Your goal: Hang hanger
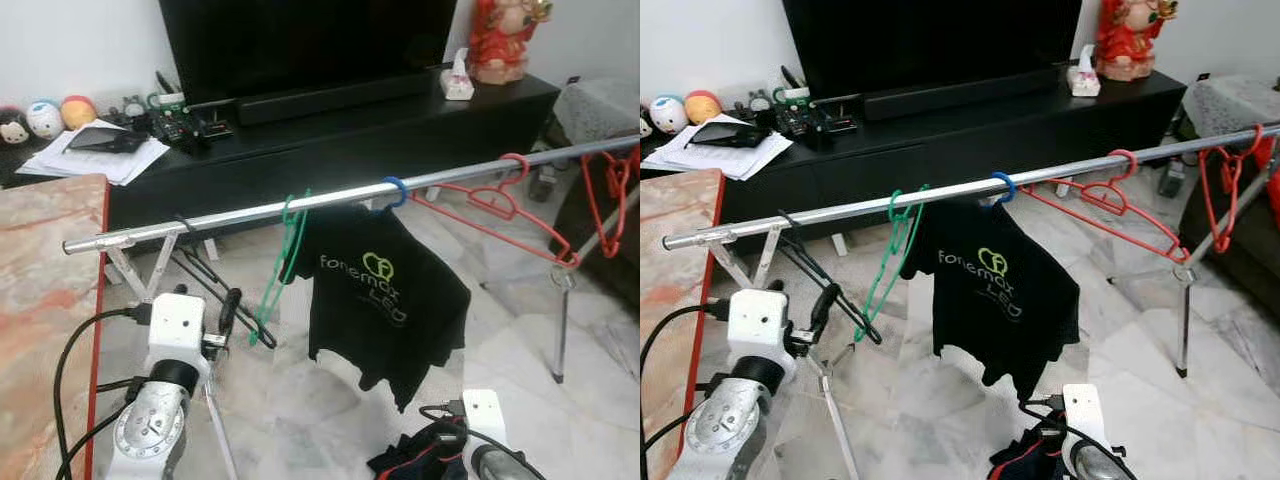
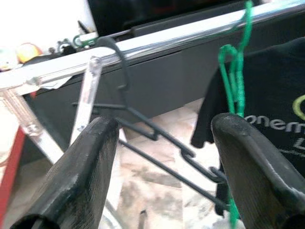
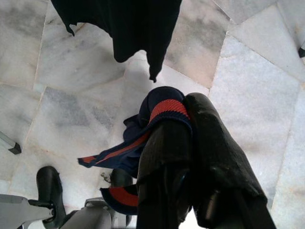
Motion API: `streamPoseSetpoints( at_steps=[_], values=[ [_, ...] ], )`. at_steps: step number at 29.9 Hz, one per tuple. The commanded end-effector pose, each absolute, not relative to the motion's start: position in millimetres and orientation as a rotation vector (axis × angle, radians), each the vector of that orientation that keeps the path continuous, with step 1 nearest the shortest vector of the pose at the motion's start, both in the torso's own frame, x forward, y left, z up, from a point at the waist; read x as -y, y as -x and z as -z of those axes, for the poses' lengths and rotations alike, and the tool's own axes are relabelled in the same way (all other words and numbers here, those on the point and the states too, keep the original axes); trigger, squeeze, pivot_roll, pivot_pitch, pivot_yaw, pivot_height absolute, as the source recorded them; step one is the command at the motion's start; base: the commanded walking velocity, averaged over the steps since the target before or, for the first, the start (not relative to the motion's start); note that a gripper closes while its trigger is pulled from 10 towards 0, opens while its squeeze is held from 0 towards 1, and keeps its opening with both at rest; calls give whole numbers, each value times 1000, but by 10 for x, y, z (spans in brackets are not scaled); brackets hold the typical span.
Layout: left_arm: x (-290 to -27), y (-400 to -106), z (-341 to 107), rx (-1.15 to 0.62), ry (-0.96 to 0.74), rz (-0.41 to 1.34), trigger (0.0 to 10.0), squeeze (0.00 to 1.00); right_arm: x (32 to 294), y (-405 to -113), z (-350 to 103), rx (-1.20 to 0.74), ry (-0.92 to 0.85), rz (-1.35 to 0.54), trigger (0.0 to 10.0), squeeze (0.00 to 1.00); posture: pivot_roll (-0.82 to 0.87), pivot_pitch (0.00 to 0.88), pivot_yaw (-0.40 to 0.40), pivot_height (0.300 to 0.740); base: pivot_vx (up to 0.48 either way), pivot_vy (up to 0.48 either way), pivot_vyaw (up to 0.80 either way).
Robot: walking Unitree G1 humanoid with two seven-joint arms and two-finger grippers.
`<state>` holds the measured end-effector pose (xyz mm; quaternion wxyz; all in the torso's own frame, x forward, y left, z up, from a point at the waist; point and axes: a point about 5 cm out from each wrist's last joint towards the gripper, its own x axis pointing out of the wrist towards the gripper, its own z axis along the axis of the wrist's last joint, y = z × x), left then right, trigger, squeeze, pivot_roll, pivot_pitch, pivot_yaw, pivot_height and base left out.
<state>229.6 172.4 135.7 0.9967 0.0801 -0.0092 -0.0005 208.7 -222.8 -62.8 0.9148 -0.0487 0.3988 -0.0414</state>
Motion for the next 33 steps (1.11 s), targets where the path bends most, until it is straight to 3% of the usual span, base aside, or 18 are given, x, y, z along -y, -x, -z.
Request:
streamPoseSetpoints(
  at_steps=[1,7,16,20,33],
  values=[
    [-1736,-2283,-1322,-7,-170,-8,10000,0,2221,-2128,603,-804,110,77,10000,0,-18,0,-9,740,0,0,0],
    [-1712,-2286,-1328,-6,-169,1,10000,0,2213,-2125,605,-801,114,74,10000,0,-18,0,-9,740,0,0,0],
    [-1693,-2303,-1345,0,-173,11,10000,0,2201,-2107,621,-813,115,72,10000,0,-20,0,-7,740,0,0,-660],
    [-1678,-2304,-1349,4,-168,16,10000,0,2199,-2108,620,-811,115,68,10000,0,-20,0,-7,740,244,0,-613],
    [-1615,-2314,-1349,10,-154,32,10000,0,2214,-2108,615,-808,120,73,10000,0,-30,0,-7,740,277,0,0]
  ],
)
